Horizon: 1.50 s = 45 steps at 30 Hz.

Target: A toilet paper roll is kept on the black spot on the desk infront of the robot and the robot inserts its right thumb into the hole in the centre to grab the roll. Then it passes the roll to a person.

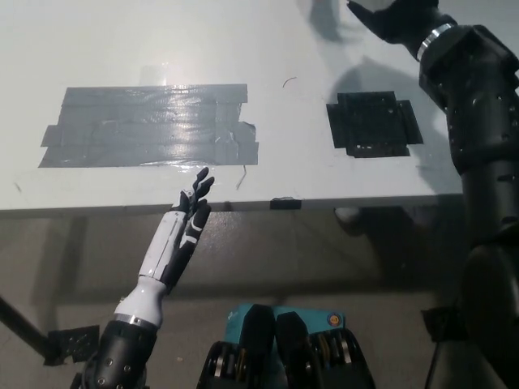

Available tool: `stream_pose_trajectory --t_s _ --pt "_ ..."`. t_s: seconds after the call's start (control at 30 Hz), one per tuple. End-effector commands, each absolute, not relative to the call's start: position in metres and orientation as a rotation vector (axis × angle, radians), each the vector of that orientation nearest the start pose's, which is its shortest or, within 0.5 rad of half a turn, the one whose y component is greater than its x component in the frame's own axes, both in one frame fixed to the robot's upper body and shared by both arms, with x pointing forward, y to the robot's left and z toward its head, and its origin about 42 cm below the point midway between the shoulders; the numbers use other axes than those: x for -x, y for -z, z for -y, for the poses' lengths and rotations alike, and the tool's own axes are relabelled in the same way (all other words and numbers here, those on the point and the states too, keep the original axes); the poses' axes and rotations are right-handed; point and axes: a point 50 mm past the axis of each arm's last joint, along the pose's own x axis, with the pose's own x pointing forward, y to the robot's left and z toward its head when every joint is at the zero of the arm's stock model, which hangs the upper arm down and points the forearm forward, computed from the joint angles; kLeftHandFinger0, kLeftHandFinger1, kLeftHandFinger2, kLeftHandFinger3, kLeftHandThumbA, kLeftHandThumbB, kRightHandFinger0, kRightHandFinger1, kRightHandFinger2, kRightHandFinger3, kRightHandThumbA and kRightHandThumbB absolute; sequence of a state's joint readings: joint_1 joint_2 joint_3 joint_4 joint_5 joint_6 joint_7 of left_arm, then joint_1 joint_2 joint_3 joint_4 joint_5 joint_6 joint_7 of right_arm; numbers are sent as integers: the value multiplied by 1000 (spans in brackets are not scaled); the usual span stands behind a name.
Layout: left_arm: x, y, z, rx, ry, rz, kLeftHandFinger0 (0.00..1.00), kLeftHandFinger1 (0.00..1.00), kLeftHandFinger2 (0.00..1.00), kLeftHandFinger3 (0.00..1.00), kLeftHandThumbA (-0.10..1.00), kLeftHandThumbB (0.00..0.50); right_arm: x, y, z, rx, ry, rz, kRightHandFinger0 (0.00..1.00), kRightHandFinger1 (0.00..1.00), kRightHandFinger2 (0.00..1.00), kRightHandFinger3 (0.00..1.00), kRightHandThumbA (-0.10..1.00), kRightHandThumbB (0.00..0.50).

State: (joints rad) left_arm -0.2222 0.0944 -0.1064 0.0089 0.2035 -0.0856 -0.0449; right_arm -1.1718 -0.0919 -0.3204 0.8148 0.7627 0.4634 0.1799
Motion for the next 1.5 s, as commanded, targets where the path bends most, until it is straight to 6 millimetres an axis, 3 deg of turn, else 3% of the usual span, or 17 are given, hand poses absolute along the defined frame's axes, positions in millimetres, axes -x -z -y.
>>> stream_pose_trajectory --t_s 0.0,0.23,0.37,0.47,0.57,0.6,0.63,0.67,0.7,0.77,0.9,0.97,1.1,1.23,1.37,1.4,1.47 --pt "-351 -175 -187 -304 208 337 1000 1000 1000 1000 998 64 -575 -396 160 -777 -519 -36 0 208 678 1000 -100 113" --pt "-351 -176 -187 -297 210 338 1000 1000 1000 1000 984 57 -580 -386 160 -770 -494 -81 0 209 683 1000 -100 117" --pt "-348 -172 -186 -298 218 329 1000 1000 1000 1000 985 62 -579 -378 164 -752 -474 -90 0 147 663 911 -100 120" --pt "-348 -172 -186 -297 218 328 1000 1000 1000 1000 986 62 -580 -376 166 -746 -462 -88 0 141 674 1000 -100 113" --pt "-348 -172 -186 -297 220 326 1000 1000 1000 1000 985 58 -583 -381 170 -683 -423 -90 0 121 661 954 -100 120" --pt "-348 -172 -186 -297 220 326 1000 1000 1000 1000 983 53 -584 -383 170 -670 -409 -93 0 121 656 838 -100 137" --pt "-349 -172 -186 -299 221 328 1000 1000 1000 1000 981 54 -586 -390 172 -631 -382 -86 0 125 656 806 -100 142" --pt "-350 -173 -186 -301 220 328 1000 1000 1000 1000 981 55 -587 -393 173 -604 -370 -79 0 129 654 886 -100 140" --pt "-350 -173 -186 -303 221 331 1000 1000 1000 1000 982 57 -589 -398 175 -570 -348 -74 0 153 684 1000 -100 149" --pt "-350 -174 -185 -304 221 330 1000 1000 1000 1000 982 57 -591 -407 177 -487 -307 -43 0 176 764 1000 -100 149" --pt "-350 -175 -184 -301 221 327 1000 1000 1000 1000 981 63 -593 -424 183 -277 -213 18 0 385 965 1000 -100 123" --pt "-350 -175 -184 -299 222 329 1000 1000 1000 1000 980 65 -593 -428 186 -221 -187 32 0 465 1000 1000 -100 113" --pt "-350 -175 -184 -305 223 329 1000 1000 1000 1000 974 61 -597 -436 196 73 -98 79 34 591 979 1000 -100 138" --pt "-351 -175 -185 -304 224 331 1000 1000 1000 1000 970 60 -597 -442 193 324 -59 114 23 585 953 1000 -100 151" --pt "-349 -174 -185 -295 222 325 1000 1000 1000 1000 943 46 -598 -432 178 578 -67 138 3 504 821 839 -100 173" --pt "-349 -173 -185 -296 222 323 1000 1000 1000 1000 937 41 -598 -428 175 614 -64 136 30 529 845 849 -100 166" --pt "-347 -171 -185 -300 223 318 1000 1000 1000 1000 930 44 -599 -417 168 690 -65 129 70 532 857 754 -100 169"
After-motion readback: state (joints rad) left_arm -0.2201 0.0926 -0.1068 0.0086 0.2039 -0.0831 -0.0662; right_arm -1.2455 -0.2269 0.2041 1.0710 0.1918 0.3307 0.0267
